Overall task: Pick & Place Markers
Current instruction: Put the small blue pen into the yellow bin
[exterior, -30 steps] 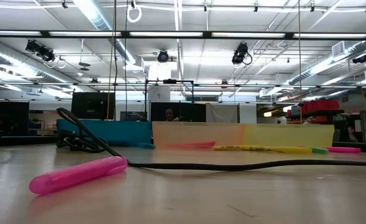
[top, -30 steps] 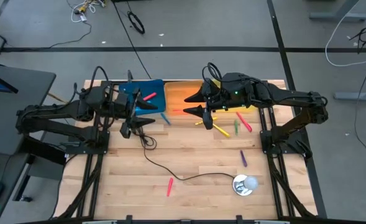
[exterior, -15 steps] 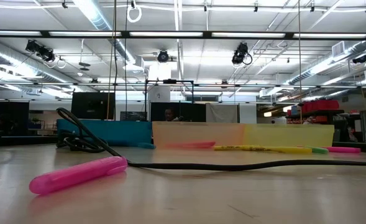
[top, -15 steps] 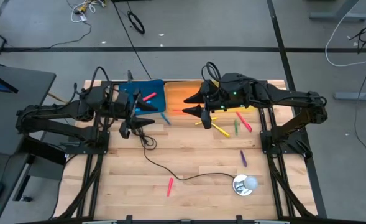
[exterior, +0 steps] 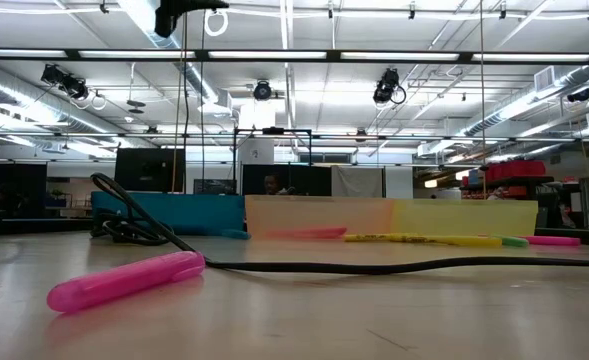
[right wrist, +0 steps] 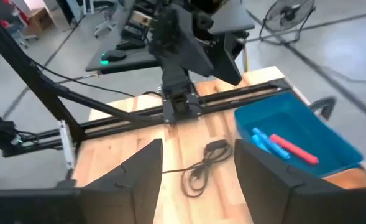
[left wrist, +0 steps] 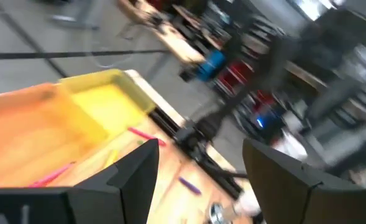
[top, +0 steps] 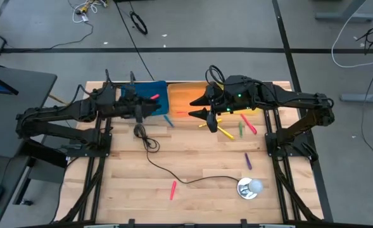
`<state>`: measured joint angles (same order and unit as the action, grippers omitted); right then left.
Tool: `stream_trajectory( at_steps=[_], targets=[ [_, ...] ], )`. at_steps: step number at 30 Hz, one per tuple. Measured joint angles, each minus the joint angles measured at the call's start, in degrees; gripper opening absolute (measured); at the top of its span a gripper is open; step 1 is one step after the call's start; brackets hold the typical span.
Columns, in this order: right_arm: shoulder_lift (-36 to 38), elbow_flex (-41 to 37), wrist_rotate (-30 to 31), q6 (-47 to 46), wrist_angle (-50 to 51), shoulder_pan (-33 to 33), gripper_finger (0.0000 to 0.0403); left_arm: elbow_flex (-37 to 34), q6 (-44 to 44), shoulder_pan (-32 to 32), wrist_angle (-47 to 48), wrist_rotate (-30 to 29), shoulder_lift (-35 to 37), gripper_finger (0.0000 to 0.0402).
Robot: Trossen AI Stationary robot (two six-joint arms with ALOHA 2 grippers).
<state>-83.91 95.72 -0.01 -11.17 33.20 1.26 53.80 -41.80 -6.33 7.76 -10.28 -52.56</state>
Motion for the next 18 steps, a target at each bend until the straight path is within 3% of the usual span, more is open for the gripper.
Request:
stream_trajectory(
  at_steps=[7, 18],
  targets=[
    [2.3, 0.0, 6.8, 6.0, -0.1, 0.0, 0.0201, 0.0, -4.5, 0.0, 1.6, -10.3, -1.5, 0.0238],
    [5.3, 0.0, 8.6, 13.4, 0.0, 0.1, 0.0201, 0.1, -3.1, -0.2, 2.2, -10.5, -8.9, 0.0238]
  ],
)
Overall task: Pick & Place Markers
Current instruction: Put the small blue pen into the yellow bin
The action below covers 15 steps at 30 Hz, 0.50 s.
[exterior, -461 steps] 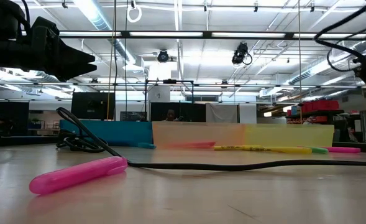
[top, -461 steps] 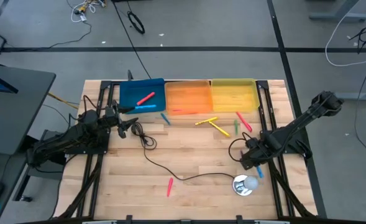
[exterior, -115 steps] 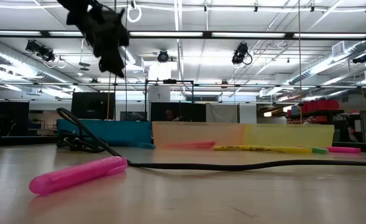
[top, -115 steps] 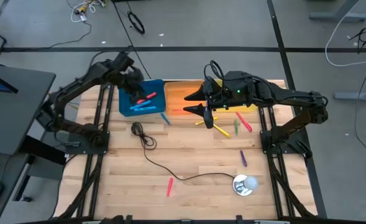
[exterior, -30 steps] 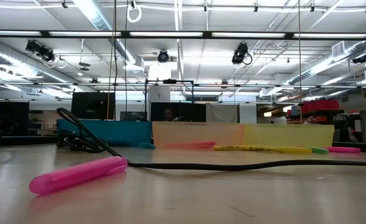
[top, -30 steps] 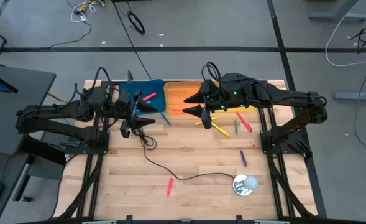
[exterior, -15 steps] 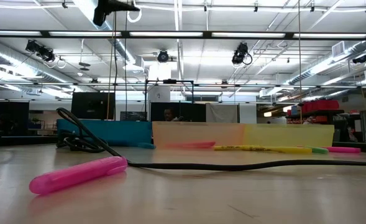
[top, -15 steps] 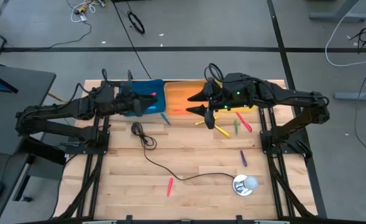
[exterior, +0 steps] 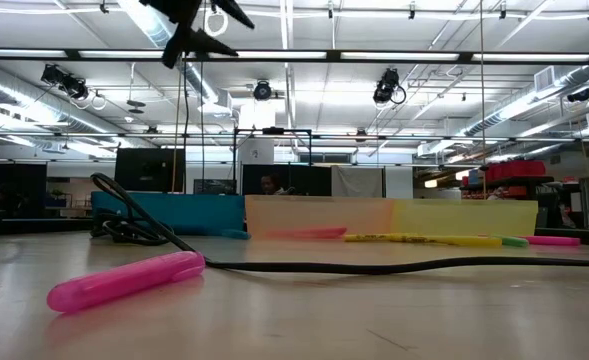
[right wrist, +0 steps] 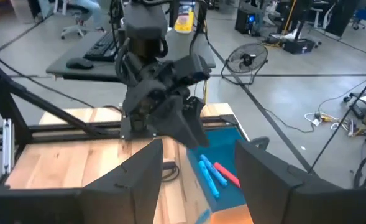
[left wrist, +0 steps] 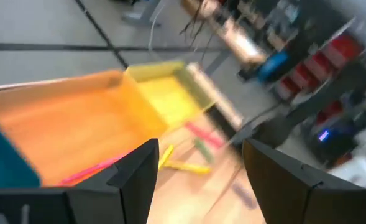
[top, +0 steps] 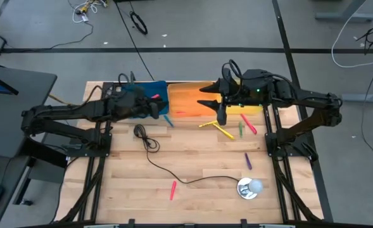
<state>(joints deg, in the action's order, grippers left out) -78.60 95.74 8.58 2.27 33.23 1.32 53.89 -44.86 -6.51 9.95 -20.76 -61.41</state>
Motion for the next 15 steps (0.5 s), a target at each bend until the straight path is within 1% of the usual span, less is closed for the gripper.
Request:
stream_trajectory(
  at_steps=[2, 6, 9, 12, 15],
  targets=[
    [0.1, 0.0, -0.3, 0.4, 0.5, 0.0, 0.0201, -0.1, 2.9, -0.8, 0.9, 1.6, -1.2, 0.0238],
    [0.2, 0.0, -0.6, 0.8, 1.8, 0.0, 0.0201, 0.0, 9.0, -3.1, 2.2, 8.1, -3.0, 0.0238],
    [0.2, 0.0, -0.6, 0.8, 2.2, 0.0, 0.0201, 0.0, 16.1, -5.3, 4.6, 13.0, -3.9, 0.0238],
    [0.2, 0.0, -0.7, 0.8, 2.6, 0.0, 0.0201, 0.8, 23.2, -7.7, 8.5, 16.6, -4.9, 0.0238],
    [0.2, 0.0, -0.8, 0.8, 3.1, 0.0, 0.0201, 1.7, 29.8, -10.0, 9.8, 20.4, -6.1, 0.0238]
  ],
)
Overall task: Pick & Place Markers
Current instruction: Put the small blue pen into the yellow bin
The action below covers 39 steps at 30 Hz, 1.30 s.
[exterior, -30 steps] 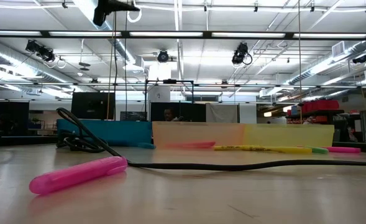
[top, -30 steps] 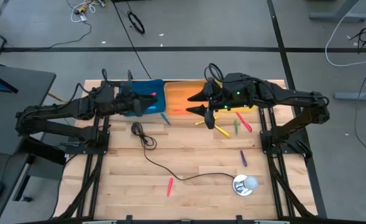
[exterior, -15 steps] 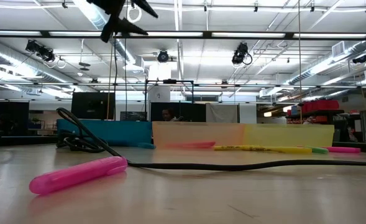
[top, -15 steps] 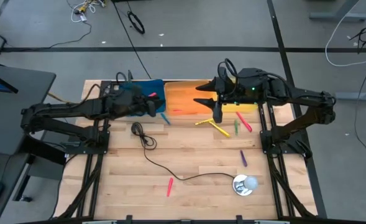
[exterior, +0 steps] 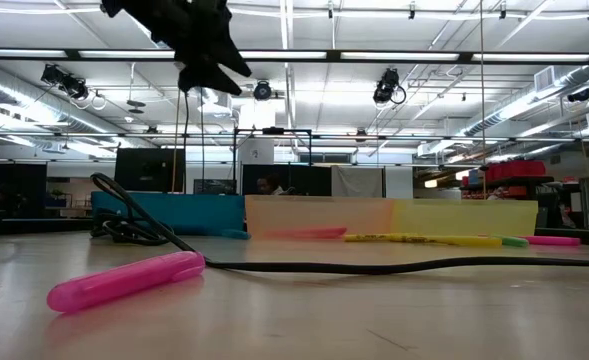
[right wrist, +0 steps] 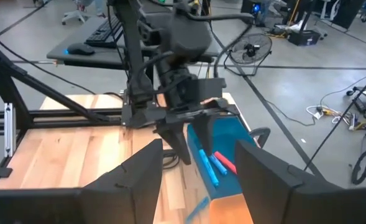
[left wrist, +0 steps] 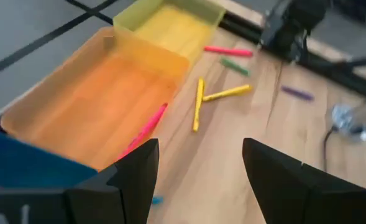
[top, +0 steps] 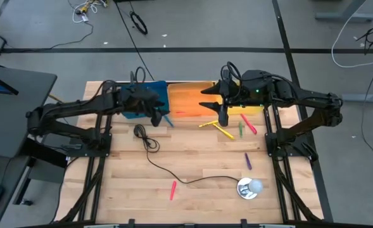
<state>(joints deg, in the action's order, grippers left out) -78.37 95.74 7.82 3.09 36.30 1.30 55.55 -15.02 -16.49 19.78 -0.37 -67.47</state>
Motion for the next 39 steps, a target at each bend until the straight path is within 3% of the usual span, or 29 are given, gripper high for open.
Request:
stream_trajectory(
  at_steps=[8, 14, 21, 28, 39],
  targets=[
    [0.0, 0.0, -2.4, 0.0, 0.3, 0.0, 0.0201, 1.2, 18.5, -3.9, 4.6, 1.9, -2.1, 0.0238],
    [0.0, 0.0, -2.9, -0.5, 0.3, 0.0, 0.0201, 1.2, 36.3, -3.5, 9.5, 4.9, -2.5, 0.0238],
    [0.0, 0.0, -2.9, -0.5, 0.3, 0.0, 0.0201, 1.2, 57.3, 0.2, 16.7, -0.9, -2.5, 0.0238],
    [0.0, 0.0, -2.9, -0.6, 0.1, 0.0, 0.0201, 1.2, 78.2, 3.7, 17.7, -5.0, -2.6, 0.0238],
    [0.0, 0.0, -2.8, -2.7, 0.2, 0.0, 0.0201, 1.2, 85.8, 2.4, 17.6, -3.6, -6.5, 0.0238]
  ],
)
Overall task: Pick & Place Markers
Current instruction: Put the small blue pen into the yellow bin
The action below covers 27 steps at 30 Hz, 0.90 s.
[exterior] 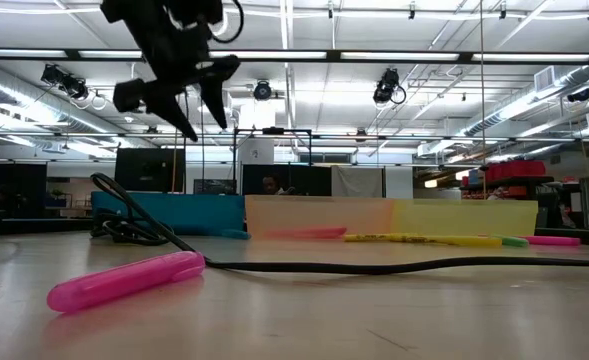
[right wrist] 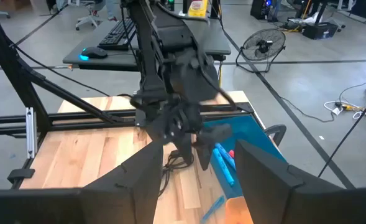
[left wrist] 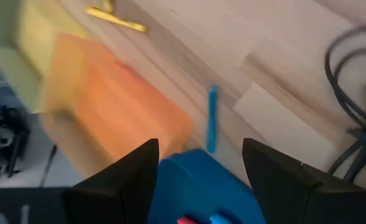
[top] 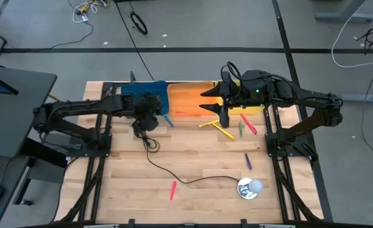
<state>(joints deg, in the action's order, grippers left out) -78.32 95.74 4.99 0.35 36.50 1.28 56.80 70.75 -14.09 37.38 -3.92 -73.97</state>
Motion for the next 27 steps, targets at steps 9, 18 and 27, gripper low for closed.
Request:
stream_trajectory(
  at_steps=[9, 18, 27],
  targets=[
    [0.0, 0.0, 0.0, -0.1, 0.2, 0.0, 0.0201, 3.4, 3.7, -1.8, 0.9, 2.2, -7.4, 0.0238],
    [0.0, 0.0, 0.0, -0.1, 1.1, 0.0, 0.0201, 8.8, 5.5, -4.6, 2.4, 7.3, -13.6, 0.0238],
    [0.0, 0.0, 0.0, 0.5, 0.9, 0.0, 0.0201, 11.5, 7.2, -6.7, 3.6, 12.8, -18.8, 0.0238]
  ],
)
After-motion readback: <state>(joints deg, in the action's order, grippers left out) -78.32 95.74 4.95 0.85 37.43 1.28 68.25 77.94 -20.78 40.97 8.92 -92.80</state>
